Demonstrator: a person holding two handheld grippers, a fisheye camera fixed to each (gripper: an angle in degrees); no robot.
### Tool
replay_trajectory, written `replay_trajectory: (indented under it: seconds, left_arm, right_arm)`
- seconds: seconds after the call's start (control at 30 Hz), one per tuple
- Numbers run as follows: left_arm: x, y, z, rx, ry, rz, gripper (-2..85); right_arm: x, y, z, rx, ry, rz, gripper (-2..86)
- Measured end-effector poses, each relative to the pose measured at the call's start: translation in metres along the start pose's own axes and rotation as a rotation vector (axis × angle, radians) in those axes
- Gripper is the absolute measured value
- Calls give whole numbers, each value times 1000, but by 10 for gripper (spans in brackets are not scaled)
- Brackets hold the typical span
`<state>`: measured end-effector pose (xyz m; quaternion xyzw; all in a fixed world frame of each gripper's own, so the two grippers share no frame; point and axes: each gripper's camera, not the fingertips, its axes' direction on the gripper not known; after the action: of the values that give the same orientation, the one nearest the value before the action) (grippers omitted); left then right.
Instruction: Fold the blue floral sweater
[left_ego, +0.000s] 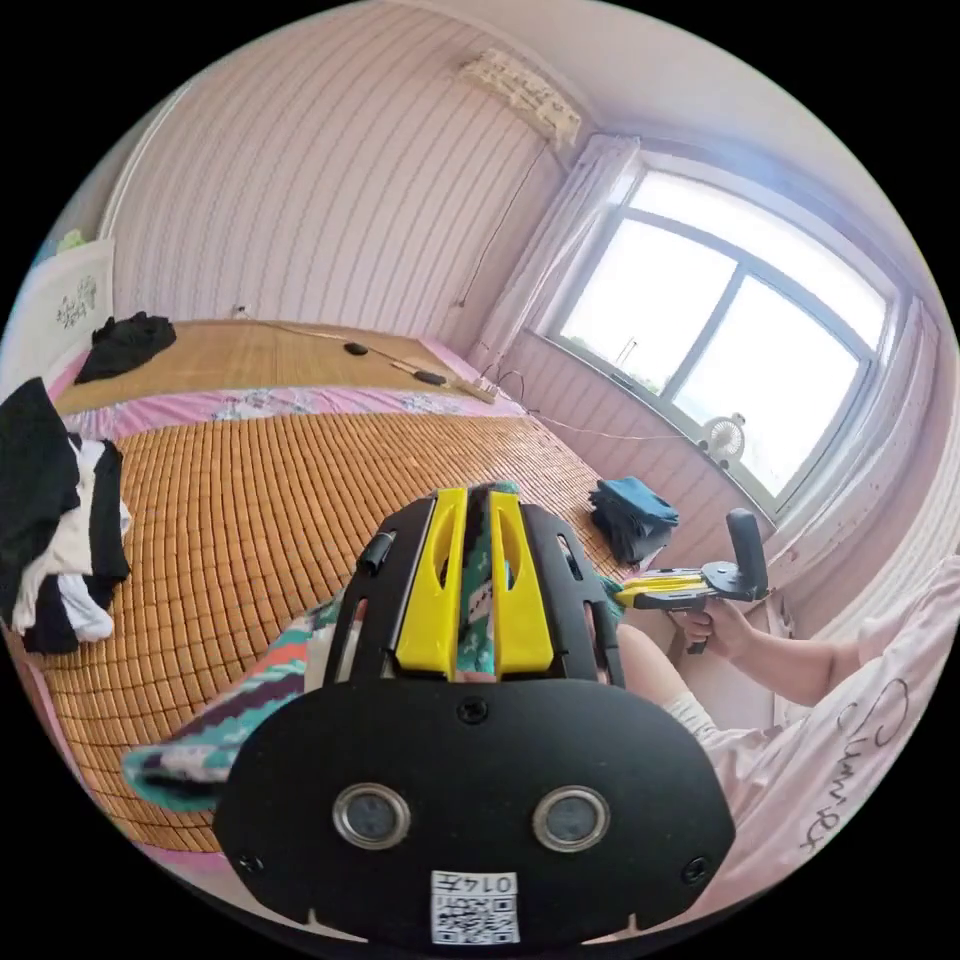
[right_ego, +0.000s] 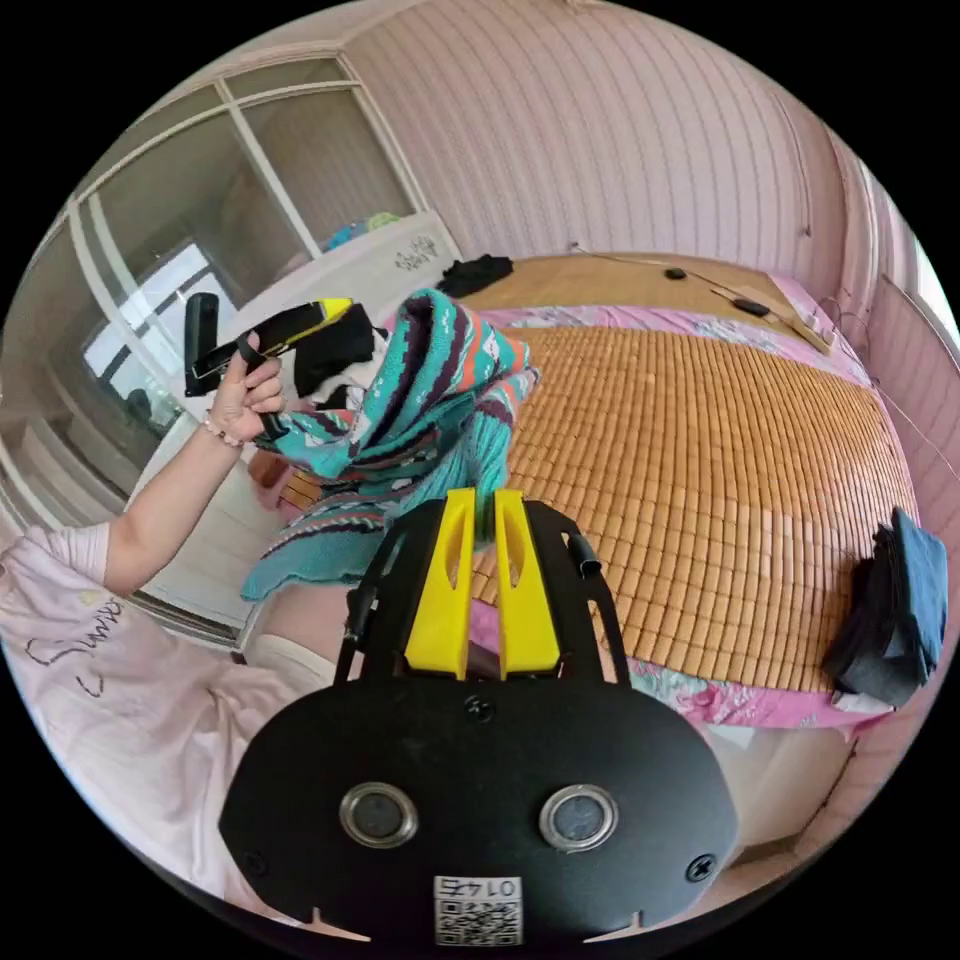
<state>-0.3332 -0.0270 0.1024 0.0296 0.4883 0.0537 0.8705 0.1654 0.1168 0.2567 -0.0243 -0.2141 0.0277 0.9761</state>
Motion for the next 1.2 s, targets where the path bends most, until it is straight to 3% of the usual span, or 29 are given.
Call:
replay_trajectory:
  seconds: [0.1, 0.27, 0.37, 0.5, 0.6, 0.63, 0.73, 0.83, 1.07, 1.2]
  left_arm:
    - [-21, 50, 19, -60, -33, -149, 49]
    - [-52, 119, 0, -164, -402, -352, 95]
    - [-66, 127, 6, -140, -333, -455, 140]
    - [-75, 103, 48, -171, -237, -465, 139]
    - [-98, 90, 86, -237, -273, -468, 92]
    - [-107, 87, 92, -246, -258, -490, 74]
    - [-101, 70, 81, -186, -270, -407, 45]
    - [-82, 44, 58, -101, -255, -281, 38]
    - [-80, -55, 36, 148, -141, -125, 39]
    - [-132, -111, 93, 60, -154, -204, 70]
  right_arm:
    - [41, 11, 28, -57, -84, 66, 64]
    - [67, -11, 56, -32, -178, 88, 144]
    - [87, -34, 79, -37, -239, 147, 174]
    - [120, -68, 109, -40, -226, 286, 172]
    - [153, -73, 120, -83, -285, 487, 94]
    - [166, -70, 111, -29, -388, 528, 66]
    - [182, -67, 68, 138, -663, 468, 45]
    - [170, -81, 6, 252, -753, 267, 34]
    - [155, -160, -101, 400, -612, 37, 27]
    - [179, -230, -80, 335, -329, 146, 43]
